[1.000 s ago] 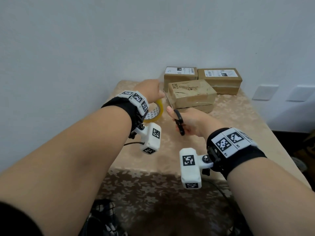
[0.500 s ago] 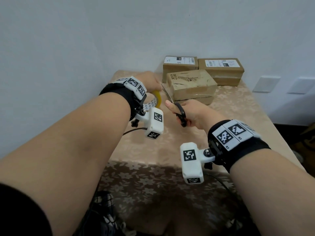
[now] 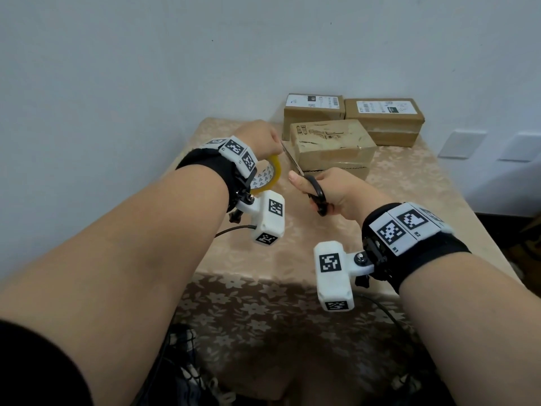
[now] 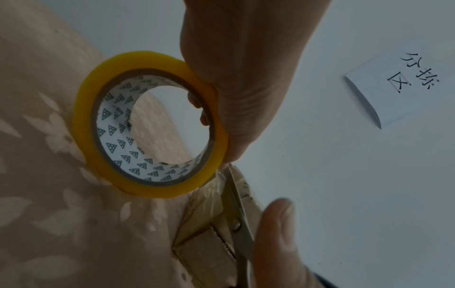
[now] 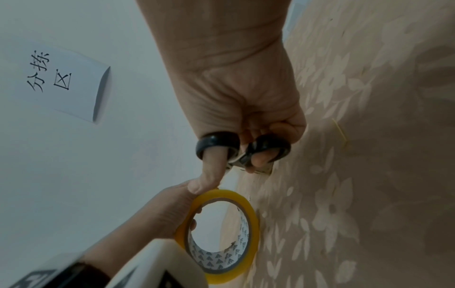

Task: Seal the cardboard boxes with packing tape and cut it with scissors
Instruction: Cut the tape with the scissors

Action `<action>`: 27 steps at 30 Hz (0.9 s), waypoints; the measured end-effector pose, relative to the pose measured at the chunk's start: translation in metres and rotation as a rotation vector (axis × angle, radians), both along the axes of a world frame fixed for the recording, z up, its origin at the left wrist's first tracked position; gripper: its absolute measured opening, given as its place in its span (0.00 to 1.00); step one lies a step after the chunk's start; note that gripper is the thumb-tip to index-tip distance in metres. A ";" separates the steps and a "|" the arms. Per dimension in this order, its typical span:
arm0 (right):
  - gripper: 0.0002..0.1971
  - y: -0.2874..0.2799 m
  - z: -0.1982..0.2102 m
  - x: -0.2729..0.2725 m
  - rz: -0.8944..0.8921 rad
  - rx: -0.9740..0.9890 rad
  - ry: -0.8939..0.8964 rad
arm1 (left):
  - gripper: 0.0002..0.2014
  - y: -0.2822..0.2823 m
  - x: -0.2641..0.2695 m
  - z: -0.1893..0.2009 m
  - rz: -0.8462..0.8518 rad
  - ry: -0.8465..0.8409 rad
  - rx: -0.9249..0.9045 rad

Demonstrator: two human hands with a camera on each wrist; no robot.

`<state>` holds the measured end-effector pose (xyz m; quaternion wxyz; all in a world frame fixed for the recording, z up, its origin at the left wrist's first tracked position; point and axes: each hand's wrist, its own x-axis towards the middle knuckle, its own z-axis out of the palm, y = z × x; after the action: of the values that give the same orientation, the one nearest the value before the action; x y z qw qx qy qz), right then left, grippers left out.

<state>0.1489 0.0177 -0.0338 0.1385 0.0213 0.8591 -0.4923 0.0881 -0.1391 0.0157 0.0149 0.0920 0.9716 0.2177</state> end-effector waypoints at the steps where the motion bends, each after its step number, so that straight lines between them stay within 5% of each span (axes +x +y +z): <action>1: 0.29 0.000 0.001 0.001 -0.015 -0.013 -0.002 | 0.09 0.000 -0.001 -0.001 0.000 0.004 0.005; 4: 0.27 0.001 0.001 0.000 -0.035 0.000 -0.011 | 0.08 -0.002 -0.003 -0.003 -0.003 0.015 0.005; 17: 0.36 0.005 0.016 0.002 0.186 0.598 -0.058 | 0.06 -0.031 0.009 -0.020 0.002 0.164 0.211; 23: 0.16 -0.002 0.022 0.007 0.230 0.886 0.003 | 0.09 -0.030 0.021 -0.023 0.015 0.215 0.163; 27: 0.16 -0.003 0.023 0.010 0.308 1.009 -0.059 | 0.09 -0.026 0.026 -0.025 0.007 0.235 0.133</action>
<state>0.1586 0.0147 -0.0110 0.2059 -0.0274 0.9782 0.0095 0.1143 -0.1654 -0.0091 -0.1059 0.1143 0.9504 0.2692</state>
